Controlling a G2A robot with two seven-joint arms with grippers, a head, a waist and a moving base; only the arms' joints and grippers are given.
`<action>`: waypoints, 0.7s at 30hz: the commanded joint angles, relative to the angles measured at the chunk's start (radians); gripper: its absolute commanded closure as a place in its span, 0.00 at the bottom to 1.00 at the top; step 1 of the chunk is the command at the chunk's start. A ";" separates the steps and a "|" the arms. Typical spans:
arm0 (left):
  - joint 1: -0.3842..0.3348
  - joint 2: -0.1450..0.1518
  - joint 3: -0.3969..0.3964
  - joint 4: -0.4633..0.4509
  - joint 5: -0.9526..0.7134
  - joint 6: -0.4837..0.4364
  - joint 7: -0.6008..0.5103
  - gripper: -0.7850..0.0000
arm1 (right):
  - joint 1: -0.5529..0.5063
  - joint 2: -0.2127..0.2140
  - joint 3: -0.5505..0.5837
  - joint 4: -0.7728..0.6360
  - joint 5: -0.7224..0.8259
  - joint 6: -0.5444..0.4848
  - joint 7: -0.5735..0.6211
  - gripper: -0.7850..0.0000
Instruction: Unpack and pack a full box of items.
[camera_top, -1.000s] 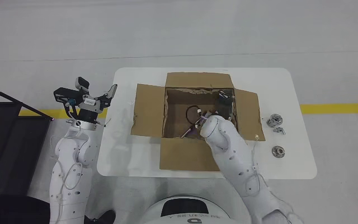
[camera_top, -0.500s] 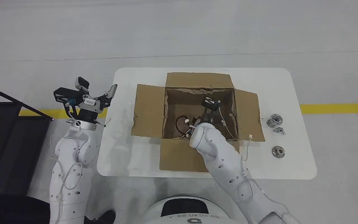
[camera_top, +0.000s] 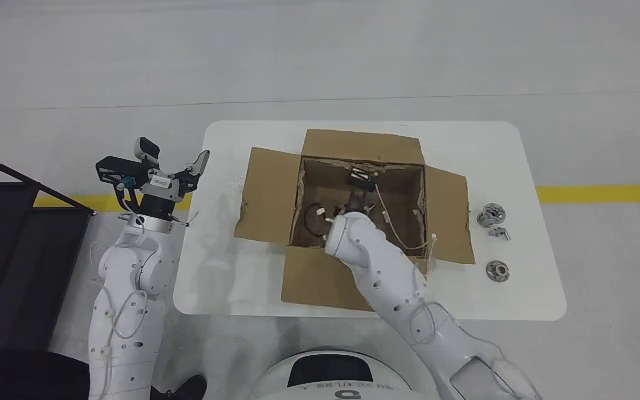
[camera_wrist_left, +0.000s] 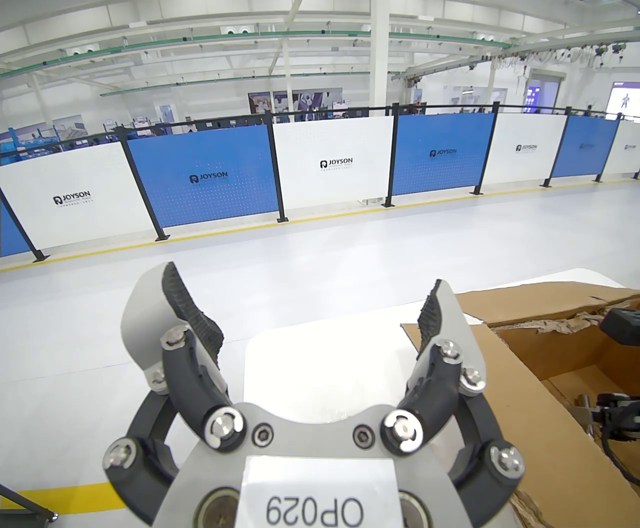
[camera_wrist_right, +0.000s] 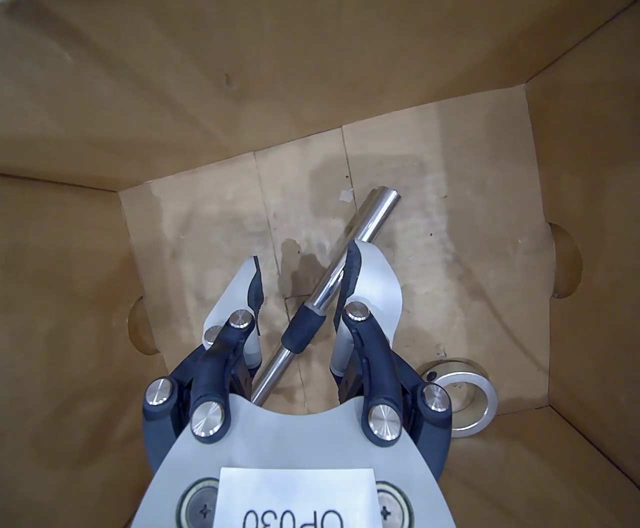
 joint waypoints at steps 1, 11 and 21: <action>0.000 0.000 0.000 0.000 0.000 0.000 0.000 0.00 | 0.003 0.000 0.016 0.004 0.004 0.009 0.011 0.56; 0.000 0.000 0.000 0.000 0.000 0.000 0.000 0.00 | 0.037 -0.010 0.019 0.090 -0.020 -0.003 0.064 0.62; 0.000 0.000 0.000 0.000 0.000 0.000 0.000 0.00 | 0.086 -0.032 0.029 0.196 -0.009 0.008 0.054 1.00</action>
